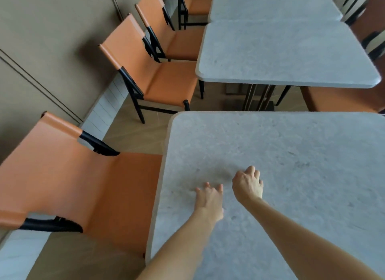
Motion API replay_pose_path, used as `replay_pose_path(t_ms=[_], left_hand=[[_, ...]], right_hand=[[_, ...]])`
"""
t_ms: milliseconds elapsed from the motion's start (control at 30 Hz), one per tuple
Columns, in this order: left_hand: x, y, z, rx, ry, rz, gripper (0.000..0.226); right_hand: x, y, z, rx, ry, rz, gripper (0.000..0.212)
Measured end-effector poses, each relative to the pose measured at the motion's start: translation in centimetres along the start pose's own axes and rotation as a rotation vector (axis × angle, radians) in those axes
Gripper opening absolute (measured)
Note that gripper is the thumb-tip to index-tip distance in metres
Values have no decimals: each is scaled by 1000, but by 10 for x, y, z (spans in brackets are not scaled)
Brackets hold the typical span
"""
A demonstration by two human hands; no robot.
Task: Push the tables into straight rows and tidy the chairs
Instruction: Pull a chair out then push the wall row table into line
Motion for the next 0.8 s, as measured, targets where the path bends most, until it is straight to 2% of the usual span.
replay_pose_path(t_ms=[133,233,300,400,500,600,667,800], left_hand=[[-9,4,43,-59,-224,-85,58],[-15,-13,90,-23,-391,-32,80],[-15,-31,113,-24,-464,19,93],[-12,-49,123,19,-498,55,97],[-9,-55,121,27,-510,5,95],[-5,-73,120,44,-494,-35,86],[-4,-92,119,42,-485,-210,81],[-13,-109,109,32,-442,-370,86]], right_hand=[[7,-3,17,-79,-146,-13,29],[31,-13,25,-212,-154,-16,37],[57,-29,26,-225,-139,22,58],[90,-54,29,-181,-148,69,83],[107,-65,29,-223,-259,24,90],[121,-85,30,-144,-295,-42,94],[123,-102,32,-114,-287,-158,94],[108,-109,23,-171,-273,-344,89]])
Point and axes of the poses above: each hand's wrist, its own x-axis away from the middle knuckle, its own y-axis out of the back of the hand, z = x × y, the point moved 1 cm from there along -x, towards the middle knuckle, and after that the axes turned 4 degrees about z, right-handed, at the moved point
